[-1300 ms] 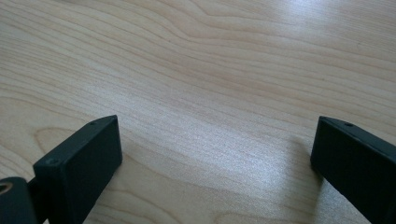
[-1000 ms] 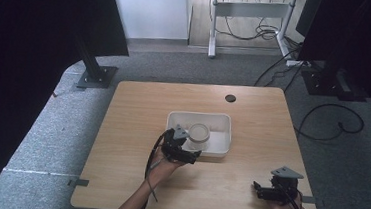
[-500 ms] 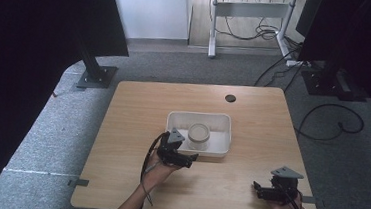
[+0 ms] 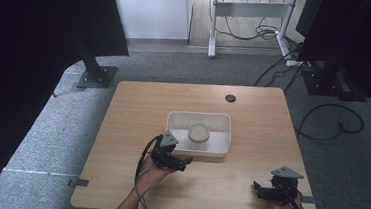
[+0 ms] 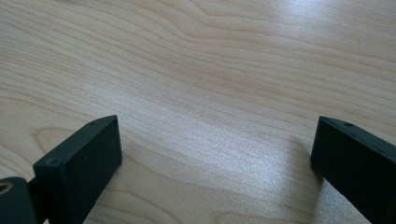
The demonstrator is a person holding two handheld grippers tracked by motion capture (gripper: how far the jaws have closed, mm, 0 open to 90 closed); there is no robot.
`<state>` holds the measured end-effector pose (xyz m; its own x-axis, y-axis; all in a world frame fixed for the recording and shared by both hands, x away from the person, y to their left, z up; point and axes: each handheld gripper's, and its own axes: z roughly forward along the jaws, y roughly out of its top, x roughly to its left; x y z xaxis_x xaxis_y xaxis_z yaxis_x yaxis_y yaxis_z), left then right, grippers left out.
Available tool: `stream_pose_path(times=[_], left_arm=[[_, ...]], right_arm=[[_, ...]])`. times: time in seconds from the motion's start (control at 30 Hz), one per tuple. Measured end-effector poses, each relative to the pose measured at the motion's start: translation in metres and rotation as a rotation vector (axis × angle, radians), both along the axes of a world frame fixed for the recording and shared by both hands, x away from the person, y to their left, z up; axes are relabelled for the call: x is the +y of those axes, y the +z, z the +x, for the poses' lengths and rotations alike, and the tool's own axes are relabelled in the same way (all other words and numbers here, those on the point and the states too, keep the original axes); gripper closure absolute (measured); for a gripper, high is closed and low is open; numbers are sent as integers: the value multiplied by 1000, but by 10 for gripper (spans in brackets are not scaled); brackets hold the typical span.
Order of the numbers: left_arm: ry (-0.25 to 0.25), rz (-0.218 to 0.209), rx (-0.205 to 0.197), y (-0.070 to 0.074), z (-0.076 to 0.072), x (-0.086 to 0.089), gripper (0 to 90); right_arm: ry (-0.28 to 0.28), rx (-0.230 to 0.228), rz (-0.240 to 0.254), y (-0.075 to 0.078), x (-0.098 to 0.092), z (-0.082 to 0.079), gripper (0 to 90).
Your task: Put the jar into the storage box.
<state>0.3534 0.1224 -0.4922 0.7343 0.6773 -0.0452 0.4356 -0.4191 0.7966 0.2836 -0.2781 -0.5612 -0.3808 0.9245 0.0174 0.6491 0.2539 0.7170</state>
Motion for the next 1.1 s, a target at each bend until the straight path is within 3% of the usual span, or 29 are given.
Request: stream_pose_path(times=[0.53,1.1], left_arm=[[7,-29,4,-8,-15,23,60],[21,-39,20,-29,-30,44,62]], right_arm=[[1,0,0,0,0,0,16],[0,0,0,0,0,0,16]])
